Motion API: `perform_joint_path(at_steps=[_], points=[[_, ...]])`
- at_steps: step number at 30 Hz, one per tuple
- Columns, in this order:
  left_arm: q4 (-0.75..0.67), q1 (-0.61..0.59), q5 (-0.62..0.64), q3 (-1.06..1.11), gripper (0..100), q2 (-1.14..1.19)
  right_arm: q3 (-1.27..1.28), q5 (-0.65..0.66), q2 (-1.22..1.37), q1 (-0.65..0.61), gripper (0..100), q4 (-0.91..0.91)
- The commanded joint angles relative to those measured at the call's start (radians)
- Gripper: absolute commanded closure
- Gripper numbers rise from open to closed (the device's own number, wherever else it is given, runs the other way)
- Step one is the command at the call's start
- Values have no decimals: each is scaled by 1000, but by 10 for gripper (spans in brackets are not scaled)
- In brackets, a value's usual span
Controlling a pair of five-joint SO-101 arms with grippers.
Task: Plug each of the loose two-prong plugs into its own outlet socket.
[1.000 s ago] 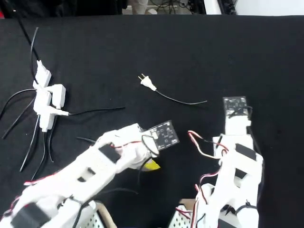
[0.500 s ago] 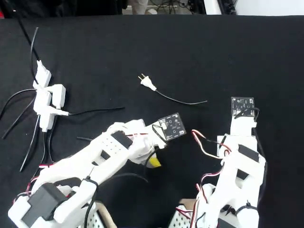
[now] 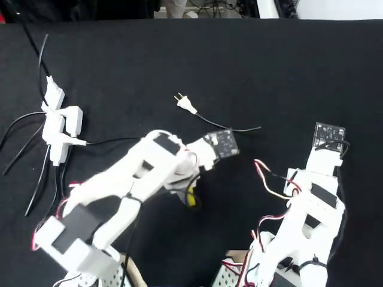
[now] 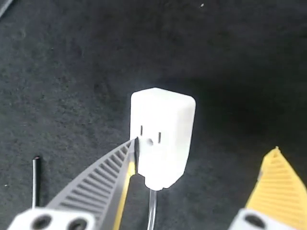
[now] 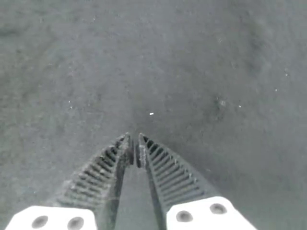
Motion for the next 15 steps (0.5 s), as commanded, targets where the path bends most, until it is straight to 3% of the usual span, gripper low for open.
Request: perform_joint_path(at_steps=[1, 7, 15], points=[[95, -15, -8, -111, 608, 98, -58, -8, -4, 18, 985, -14], [147, -51, -8, -202, 620, 166, -58, -12, -4, 34, 985, -14], [146, -79, -8, -234, 780, 166, -62, -35, -4, 41, 985, -15]])
